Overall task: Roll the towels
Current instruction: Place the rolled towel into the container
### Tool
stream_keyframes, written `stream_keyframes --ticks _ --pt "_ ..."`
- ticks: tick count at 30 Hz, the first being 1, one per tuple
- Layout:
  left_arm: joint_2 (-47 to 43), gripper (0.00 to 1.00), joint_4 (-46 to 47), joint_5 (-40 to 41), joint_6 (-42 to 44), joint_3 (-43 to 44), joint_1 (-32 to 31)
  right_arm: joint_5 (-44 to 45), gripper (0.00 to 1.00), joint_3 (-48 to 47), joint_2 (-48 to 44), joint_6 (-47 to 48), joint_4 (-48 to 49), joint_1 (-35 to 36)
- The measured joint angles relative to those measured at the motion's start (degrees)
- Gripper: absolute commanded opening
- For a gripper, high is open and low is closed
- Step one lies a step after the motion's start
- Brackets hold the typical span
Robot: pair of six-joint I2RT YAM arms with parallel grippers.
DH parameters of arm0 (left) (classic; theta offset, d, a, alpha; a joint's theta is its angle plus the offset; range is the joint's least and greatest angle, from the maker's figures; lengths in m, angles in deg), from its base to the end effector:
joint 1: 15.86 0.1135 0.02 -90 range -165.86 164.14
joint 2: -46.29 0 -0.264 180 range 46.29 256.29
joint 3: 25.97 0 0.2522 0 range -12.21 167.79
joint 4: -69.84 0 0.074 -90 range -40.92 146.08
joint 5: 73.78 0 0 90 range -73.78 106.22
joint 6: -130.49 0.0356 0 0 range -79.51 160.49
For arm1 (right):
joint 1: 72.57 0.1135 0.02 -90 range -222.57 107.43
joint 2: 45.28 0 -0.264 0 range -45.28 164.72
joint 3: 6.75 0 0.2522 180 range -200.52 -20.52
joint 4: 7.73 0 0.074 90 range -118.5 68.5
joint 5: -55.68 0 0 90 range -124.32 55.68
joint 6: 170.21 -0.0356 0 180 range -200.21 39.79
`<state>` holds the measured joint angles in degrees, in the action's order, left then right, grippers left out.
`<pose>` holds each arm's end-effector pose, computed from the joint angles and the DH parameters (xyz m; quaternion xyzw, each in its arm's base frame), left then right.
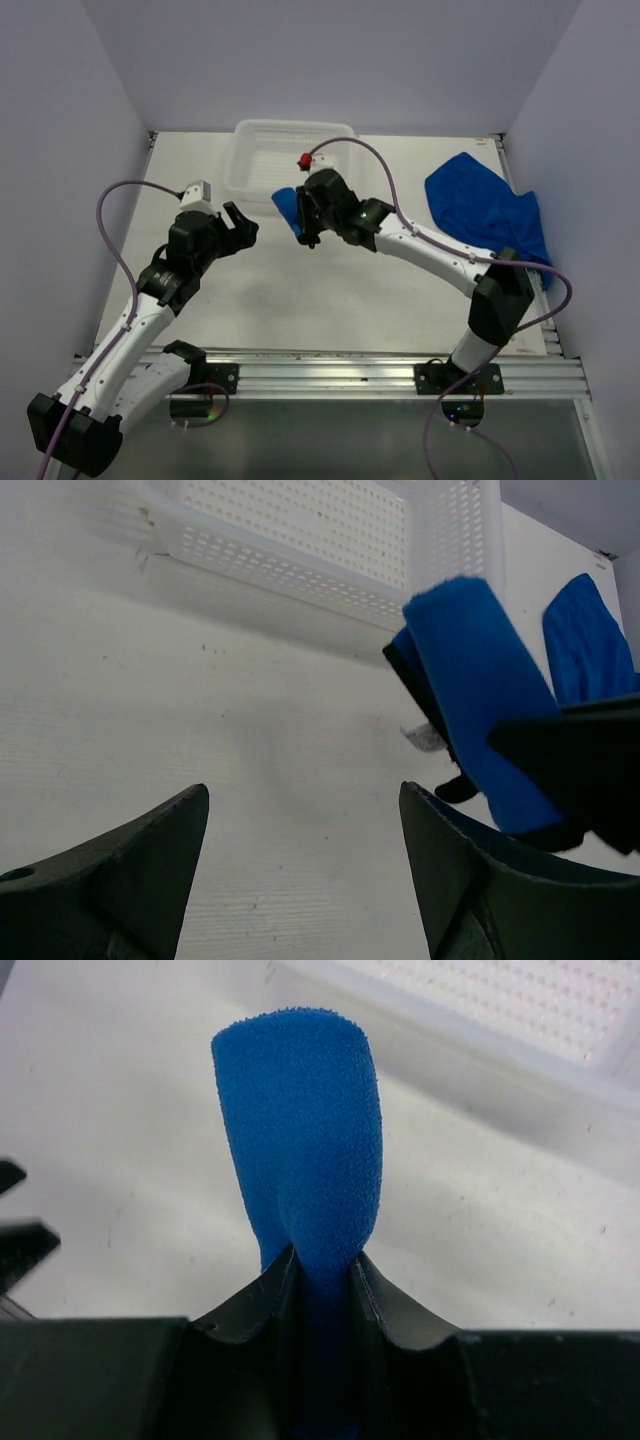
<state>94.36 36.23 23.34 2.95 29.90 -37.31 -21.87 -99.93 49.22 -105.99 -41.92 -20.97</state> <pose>0.1802 -0.0661 0.2965 -0.1510 0.8326 -0.2153 0.4875 0.2429 0.2941 0.3077 -0.1491 0.8726 0.2092 0.4155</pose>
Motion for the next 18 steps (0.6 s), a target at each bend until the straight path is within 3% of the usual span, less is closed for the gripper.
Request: stream_keyframes --ticks 10,18 --pt "1.5 0.82 -0.8 0.8 2.9 1.5 1.4 -6.5 0.0 -36.8 25.8 -1.5 -1.2 -12.8" --pt "4.2 0.82 -0.7 0.3 4.5 1.5 1.6 -6.0 0.0 -50.9 42.2 -6.4 -2.3 -20.3"
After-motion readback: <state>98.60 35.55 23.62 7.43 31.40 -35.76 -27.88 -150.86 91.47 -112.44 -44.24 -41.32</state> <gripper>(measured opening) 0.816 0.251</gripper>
